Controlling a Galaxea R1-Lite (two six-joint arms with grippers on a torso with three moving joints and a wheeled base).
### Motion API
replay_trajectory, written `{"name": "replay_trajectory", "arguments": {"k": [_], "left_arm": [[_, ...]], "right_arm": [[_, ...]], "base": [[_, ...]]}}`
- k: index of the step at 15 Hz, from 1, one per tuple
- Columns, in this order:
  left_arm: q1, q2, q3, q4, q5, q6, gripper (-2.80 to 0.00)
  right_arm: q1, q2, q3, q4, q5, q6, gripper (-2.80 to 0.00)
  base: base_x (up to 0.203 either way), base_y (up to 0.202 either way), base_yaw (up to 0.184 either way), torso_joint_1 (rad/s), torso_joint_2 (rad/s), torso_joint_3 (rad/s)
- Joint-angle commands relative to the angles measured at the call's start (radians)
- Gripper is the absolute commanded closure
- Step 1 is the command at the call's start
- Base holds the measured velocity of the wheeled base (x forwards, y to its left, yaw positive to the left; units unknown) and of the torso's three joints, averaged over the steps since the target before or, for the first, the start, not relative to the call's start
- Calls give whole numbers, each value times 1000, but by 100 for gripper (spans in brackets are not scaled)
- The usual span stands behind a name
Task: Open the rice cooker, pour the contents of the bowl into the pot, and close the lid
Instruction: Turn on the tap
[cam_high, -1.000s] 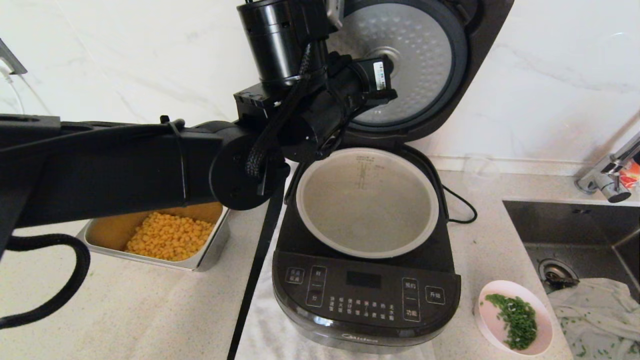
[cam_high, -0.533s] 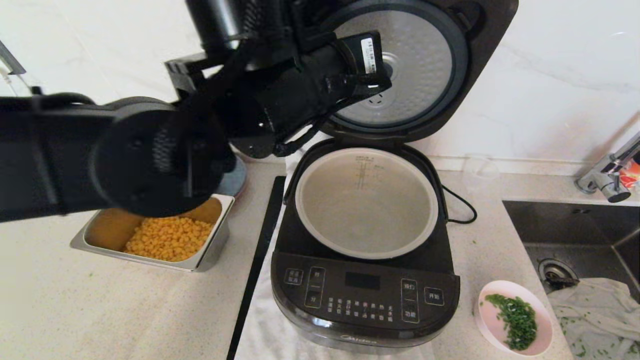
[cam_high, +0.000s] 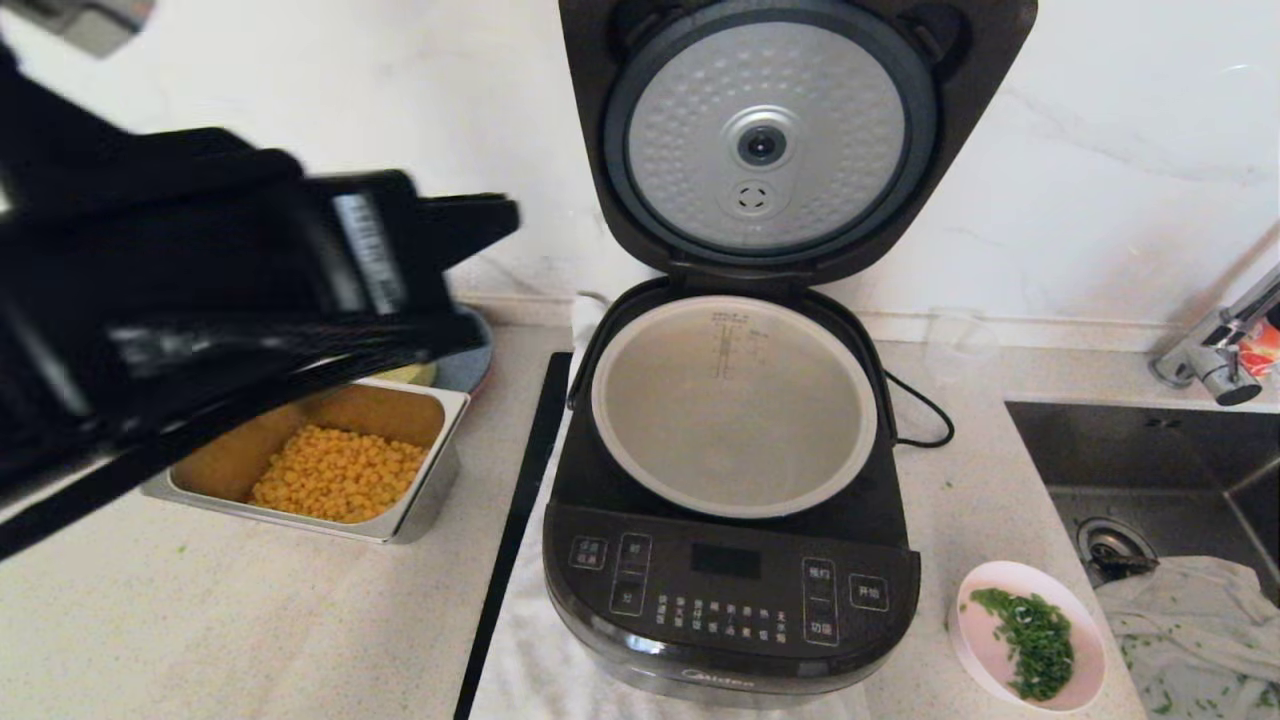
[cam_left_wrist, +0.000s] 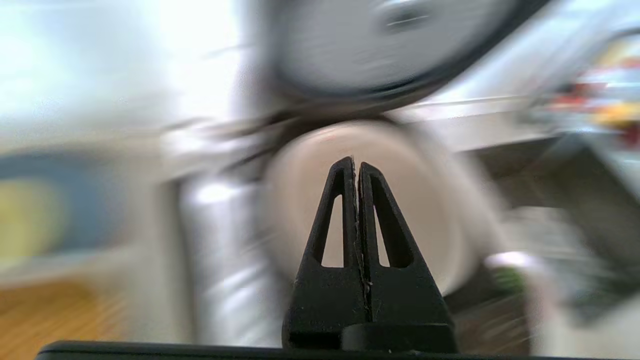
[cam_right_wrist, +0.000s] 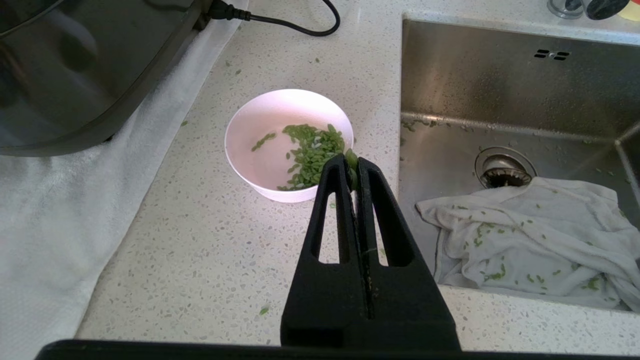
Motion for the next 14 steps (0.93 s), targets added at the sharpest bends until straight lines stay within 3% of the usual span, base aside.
{"name": "replay_trajectory", "arguments": {"k": [1,4,7,12,14], "left_arm": [[140,-270,141,72,62,9,0],[438,-484,316,125,105,20,0],[648,-720,506,139,140,47,0],[818,-1060,740,157,175,80,0],[838,-1197,841,196,115,86,0]], "right_arm": [[1,0,0,0,0,-1,0],[0,0,0,0,0,-1,0],[0,0,0,0,0,-1,0],[0,0,0,0,0,-1,0],[0,0,0,0,0,-1,0]], "base": [[0,0,0,0,0,0],[0,0,0,0,0,0],[0,0,0,0,0,0],[0,0,0,0,0,0],[0,0,0,0,0,0]]}}
